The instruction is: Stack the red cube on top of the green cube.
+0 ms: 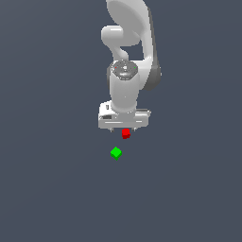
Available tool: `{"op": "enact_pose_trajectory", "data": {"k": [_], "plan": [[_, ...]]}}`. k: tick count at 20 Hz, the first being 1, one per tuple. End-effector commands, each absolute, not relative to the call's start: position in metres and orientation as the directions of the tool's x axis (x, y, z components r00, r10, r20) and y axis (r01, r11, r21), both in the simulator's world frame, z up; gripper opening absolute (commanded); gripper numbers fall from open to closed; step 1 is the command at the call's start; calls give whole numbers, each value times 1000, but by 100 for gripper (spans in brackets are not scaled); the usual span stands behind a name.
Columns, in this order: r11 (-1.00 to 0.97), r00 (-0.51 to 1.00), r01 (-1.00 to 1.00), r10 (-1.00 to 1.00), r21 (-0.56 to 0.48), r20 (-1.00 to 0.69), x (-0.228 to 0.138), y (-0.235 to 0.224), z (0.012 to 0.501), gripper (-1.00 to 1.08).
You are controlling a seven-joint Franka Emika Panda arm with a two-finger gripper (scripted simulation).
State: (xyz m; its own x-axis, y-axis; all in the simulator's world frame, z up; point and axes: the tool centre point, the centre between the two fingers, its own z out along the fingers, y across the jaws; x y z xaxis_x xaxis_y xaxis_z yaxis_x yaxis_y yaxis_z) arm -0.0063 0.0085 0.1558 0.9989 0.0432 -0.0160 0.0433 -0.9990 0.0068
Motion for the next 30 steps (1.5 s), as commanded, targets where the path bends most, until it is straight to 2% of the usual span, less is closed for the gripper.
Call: {"op": "enact_pose_trajectory", "data": {"k": [1, 9, 23, 30], "plan": [[-999, 999, 43, 43, 7, -16, -6, 8, 156, 100], [-998, 998, 62, 62, 6, -14, -16, 12, 144, 100], [-988, 988, 152, 152, 0, -2, -64, 25, 83, 100], [-986, 986, 166, 166, 0, 0, -71, 27, 73, 100]]}}
